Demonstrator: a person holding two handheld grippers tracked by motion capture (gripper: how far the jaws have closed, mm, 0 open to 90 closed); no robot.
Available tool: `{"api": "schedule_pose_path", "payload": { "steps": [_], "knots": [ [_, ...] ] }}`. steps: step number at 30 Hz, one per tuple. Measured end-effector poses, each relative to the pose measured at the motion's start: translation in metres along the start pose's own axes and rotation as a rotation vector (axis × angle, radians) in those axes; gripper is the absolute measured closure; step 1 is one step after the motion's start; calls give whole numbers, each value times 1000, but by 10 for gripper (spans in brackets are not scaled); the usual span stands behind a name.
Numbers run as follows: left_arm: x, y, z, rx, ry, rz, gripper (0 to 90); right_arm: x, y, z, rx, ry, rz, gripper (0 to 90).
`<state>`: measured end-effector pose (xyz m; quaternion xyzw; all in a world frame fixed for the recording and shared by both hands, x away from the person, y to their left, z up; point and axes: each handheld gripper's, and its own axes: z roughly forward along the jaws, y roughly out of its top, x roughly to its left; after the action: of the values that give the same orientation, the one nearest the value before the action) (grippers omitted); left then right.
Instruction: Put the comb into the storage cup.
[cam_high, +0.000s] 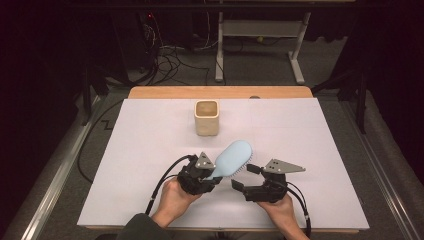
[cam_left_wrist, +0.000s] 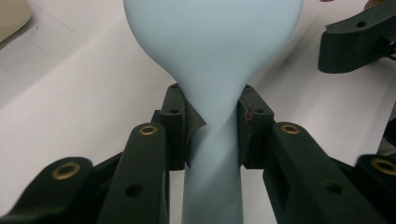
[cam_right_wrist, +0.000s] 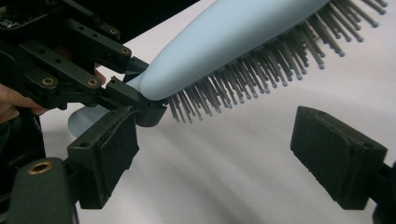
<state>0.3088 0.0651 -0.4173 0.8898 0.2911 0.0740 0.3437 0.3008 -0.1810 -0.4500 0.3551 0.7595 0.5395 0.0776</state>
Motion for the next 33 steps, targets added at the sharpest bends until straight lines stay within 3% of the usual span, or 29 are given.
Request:
{"api": "schedule_pose_path", "payload": {
  "steps": [24,33],
  "knots": [
    [-10,5,8,-7,-7,12,693,-1,8,10,-8,18,52,152],
    [-15,7,10,-9,-4,35,693,-2,13,14,-2,20,83,150]
  ]
}}
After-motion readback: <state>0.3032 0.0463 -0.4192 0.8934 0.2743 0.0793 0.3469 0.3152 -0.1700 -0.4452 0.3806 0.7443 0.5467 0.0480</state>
